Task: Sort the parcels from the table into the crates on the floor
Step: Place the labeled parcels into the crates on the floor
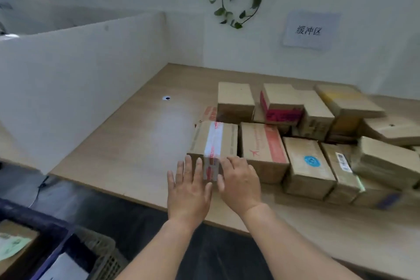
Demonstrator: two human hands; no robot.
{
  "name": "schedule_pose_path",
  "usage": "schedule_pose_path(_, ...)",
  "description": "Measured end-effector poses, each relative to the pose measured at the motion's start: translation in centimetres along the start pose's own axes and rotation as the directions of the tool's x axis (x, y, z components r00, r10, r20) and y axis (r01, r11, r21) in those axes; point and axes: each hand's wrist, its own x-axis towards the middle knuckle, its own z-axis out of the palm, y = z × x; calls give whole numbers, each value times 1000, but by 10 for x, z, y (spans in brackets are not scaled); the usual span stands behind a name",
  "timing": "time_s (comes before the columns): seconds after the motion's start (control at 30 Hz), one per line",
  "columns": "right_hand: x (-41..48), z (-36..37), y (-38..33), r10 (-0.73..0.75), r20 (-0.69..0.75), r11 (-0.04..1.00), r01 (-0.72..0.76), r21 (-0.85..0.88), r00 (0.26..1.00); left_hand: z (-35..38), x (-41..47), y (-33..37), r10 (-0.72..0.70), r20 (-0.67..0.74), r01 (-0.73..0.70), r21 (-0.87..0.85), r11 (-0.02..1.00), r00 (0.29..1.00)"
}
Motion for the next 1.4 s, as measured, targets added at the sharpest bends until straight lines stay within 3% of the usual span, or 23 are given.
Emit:
schedule_pose_path(0.3,-20,-17,74,227,-60,971,-231,-57,972,18,22,71,203,29,-204,29,979,979)
schedule_pose_path(0.7,16,-3,102,311,-20,948,-312,-69,950,24,80,83,240,67,-239,-15,971,969)
schedule_pose_path(0.9,70,17,96,319,62,943,-323,73,946,14,138,55,96,29,-96,-21,995,995)
schedule_pose_path(1.07,113,35,77,336,229,919,-371,133,914,16,167,19,-82,61,90,-132,987,995)
schedule_pose_path(1.23,136,50,69,403,472,835,-526,161,784,20,180,2,-269,226,335,-341,878,936)
schedule_pose_path(1.4,140,56,66,431,593,763,-626,163,680,21,178,-7,-332,276,422,-402,812,902)
